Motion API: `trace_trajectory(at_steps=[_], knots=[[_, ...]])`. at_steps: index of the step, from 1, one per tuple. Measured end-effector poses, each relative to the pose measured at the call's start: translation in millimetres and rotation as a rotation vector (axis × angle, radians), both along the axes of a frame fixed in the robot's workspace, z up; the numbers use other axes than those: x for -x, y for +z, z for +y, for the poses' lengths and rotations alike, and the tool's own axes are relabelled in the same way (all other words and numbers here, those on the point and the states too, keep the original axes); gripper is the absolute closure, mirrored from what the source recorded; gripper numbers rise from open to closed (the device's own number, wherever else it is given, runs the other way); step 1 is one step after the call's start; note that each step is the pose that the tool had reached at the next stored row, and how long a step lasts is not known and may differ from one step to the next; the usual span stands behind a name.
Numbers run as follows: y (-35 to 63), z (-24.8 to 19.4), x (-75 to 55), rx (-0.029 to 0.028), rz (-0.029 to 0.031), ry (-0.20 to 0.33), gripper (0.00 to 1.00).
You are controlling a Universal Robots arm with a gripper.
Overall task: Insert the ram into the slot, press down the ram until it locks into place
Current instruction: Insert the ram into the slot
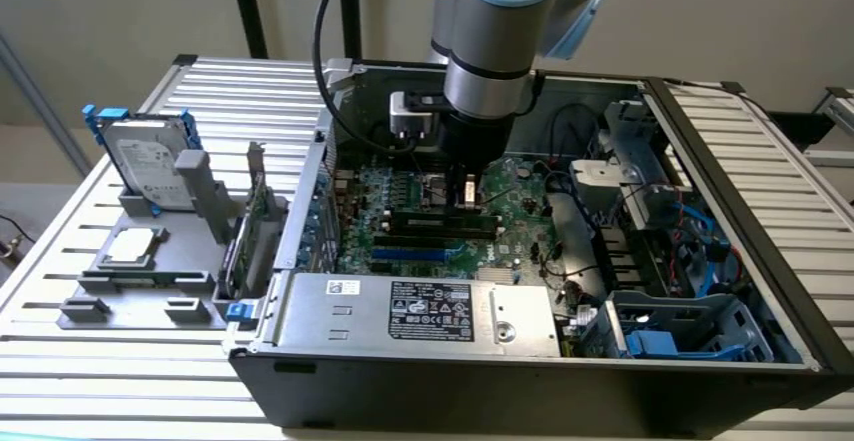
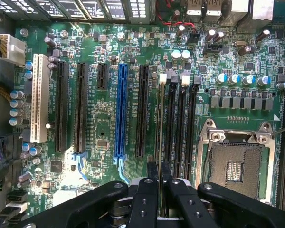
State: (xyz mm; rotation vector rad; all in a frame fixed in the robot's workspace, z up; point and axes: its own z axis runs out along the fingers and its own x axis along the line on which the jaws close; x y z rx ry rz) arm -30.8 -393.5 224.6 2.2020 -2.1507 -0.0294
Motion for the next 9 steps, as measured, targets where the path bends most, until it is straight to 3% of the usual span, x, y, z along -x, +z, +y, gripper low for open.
trace_trajectory(at_steps=[9], knots=[[0.0, 0.0, 0.0, 0.0, 0.0041, -0.015, 0.87]])
